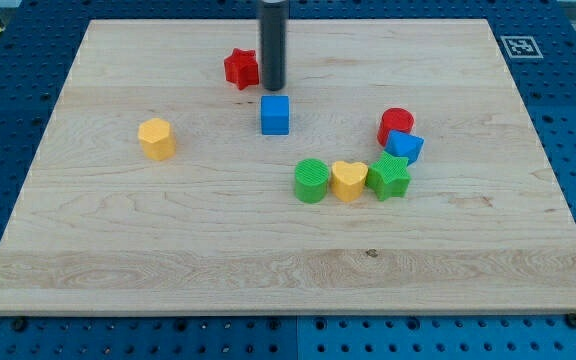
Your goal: Place the blue cube towards the left side of the red circle
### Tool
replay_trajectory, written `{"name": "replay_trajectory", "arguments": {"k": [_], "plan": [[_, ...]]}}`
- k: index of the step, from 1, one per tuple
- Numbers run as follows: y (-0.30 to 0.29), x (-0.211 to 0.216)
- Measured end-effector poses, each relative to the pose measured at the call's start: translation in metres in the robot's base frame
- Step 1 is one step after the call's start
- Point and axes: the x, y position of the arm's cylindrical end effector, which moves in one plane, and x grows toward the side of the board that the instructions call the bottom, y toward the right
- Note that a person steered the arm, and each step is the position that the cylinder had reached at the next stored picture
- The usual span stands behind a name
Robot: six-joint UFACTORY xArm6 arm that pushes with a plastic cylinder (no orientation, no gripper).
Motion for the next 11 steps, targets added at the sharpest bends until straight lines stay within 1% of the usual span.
{"name": "replay_trajectory", "arguments": {"k": [1,2,3,5,6,7,8,9,10,11], "plan": [[-0.054,0.013],[-0.073,0.041],[-0.046,0.049],[0.015,0.049],[0.025,0.051],[0.015,0.066],[0.02,0.073],[0.034,0.067],[0.038,0.066],[0.039,0.055]]}}
